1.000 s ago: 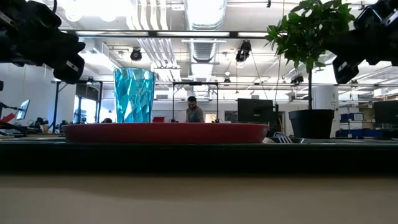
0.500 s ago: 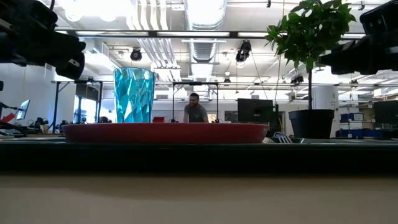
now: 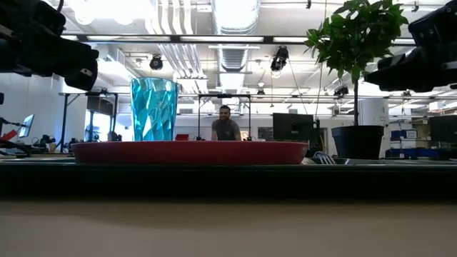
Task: Pick and place plate/cup/fork/spoon on tray
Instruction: Return to Home Position
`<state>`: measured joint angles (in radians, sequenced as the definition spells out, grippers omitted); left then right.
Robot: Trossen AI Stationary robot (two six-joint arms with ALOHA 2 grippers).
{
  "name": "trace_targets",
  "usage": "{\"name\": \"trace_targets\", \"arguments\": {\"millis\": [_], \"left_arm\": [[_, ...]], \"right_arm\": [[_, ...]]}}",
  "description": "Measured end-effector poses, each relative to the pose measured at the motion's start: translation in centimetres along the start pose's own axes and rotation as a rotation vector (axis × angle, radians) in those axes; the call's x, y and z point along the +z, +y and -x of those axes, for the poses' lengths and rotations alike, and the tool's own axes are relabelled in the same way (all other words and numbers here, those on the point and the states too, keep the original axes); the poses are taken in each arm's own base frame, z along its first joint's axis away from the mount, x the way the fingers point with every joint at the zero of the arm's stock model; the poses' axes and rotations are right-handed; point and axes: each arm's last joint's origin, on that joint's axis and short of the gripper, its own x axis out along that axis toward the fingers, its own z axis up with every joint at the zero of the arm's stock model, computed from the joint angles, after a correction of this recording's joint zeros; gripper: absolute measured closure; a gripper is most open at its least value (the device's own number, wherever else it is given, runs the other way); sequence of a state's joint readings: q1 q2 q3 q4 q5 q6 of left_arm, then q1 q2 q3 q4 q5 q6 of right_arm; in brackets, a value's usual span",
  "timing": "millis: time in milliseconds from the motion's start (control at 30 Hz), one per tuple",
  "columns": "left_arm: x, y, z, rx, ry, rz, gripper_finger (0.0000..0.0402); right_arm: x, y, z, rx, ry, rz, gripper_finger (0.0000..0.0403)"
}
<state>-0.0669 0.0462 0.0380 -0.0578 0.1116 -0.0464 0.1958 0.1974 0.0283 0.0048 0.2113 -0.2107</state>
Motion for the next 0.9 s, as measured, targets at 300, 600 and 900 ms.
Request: {"name": "trace_targets", "arguments": {"millis": [300, 600, 900], "left_arm": [[0.0, -0.1, 0.0, -0.018, 0.001, -0.027, 0.0349], [-0.1, -0.1, 0.0, -0.022, 0.009, -0.034, 0.0349], [0.0, -0.1, 0.0, -0.025, 0.001, -0.034, 0.0349]], "right_arm": [[0.6, -0.6, 0.5, -0.148, -0.063, 0.076, 0.0394], [1.3, -0.9, 1.4, -0.147, -0.166, 0.097, 0.0394], [1.2, -0.8, 1.4, -0.127, -0.165, 0.090, 0.0394]]}}
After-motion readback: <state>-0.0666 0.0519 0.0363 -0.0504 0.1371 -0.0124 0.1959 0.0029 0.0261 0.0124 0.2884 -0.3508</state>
